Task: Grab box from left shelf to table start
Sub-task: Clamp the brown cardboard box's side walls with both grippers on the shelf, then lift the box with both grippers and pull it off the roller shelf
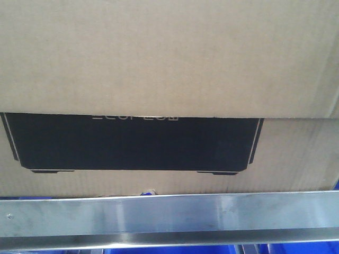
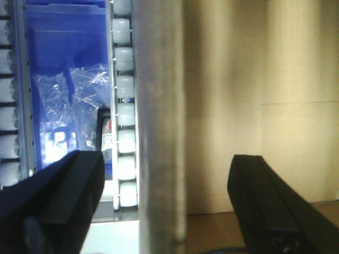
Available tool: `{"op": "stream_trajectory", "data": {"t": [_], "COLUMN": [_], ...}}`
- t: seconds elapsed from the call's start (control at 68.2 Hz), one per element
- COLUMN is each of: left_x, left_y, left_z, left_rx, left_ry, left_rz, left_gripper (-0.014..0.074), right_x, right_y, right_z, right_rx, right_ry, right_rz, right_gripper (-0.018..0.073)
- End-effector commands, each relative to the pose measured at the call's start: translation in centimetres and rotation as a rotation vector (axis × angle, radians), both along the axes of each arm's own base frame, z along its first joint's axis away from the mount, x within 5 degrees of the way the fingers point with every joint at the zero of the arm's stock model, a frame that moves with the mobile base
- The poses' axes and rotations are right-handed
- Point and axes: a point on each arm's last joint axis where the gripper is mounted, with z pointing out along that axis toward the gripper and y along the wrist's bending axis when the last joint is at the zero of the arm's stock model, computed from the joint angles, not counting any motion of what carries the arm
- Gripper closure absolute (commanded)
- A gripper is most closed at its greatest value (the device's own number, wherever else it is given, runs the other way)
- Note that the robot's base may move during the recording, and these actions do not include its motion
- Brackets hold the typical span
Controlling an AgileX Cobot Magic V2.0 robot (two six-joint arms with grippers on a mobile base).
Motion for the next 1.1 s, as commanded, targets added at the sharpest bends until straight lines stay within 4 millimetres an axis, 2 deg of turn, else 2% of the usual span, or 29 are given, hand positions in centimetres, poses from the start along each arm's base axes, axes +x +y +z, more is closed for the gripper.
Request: {"op": "stream_trajectory", "data": {"t": [0.0, 0.059, 0.176, 0.279, 0.455, 0.587, 0.66, 0.792, 0.924, 1.086], "left_x": [-0.5, -0.5, -0.5, -0.5, -0.5, -0.5, -0.5, -0.5, -0.5, -0.5], "left_y": [-0.1, -0.1, -0.1, -0.1, -0.1, -0.1, -0.1, -0.1, -0.1, -0.1], "left_z": [2.0, 2.0, 2.0, 2.0, 2.0, 2.0, 2.0, 2.0, 2.0, 2.0], "left_rx": [-0.024, -0.024, -0.023, -0.023, -0.023, -0.023, -0.023, -0.023, -0.023, -0.024], "left_ry": [-0.096, -0.096, -0.095, -0.095, -0.095, -0.095, -0.095, -0.095, -0.095, -0.097], "left_rz": [0.003, 0.003, 0.003, 0.003, 0.003, 0.003, 0.003, 0.003, 0.003, 0.003], "left_gripper": [0.0203, 0.0203, 0.0203, 0.0203, 0.0203, 0.0203, 0.0203, 0.0203, 0.0203, 0.0203], "right_x": [-0.7, -1.1, -1.9, -1.6, 1.1, 4.7, 7.0, 10.9, 14.9, 18.3], "right_y": [-0.1, -0.1, -0.1, 0.0, 0.3, 0.7, 1.2, 2.0, 2.3, 3.5], "right_z": [3.0, 3.9, 7.1, 9.9, 15.6, 19.1, 20.2, 20.9, 20.7, 20.1], "right_rx": [0.007, 0.007, 0.008, 0.001, -0.047, -0.135, -0.154, -0.143, -0.15, -0.152], "right_ry": [-0.109, -0.114, -0.136, -0.078, 0.055, 0.182, 0.271, 0.437, 0.568, 0.649], "right_rz": [-0.001, 0.002, 0.006, 0.011, 0.022, 0.057, 0.094, 0.162, 0.184, 0.234], "right_gripper": [-0.0082, -0.0074, -0.0044, -0.0045, -0.0045, -0.0045, -0.0045, -0.0045, -0.0045, -0.0045]}}
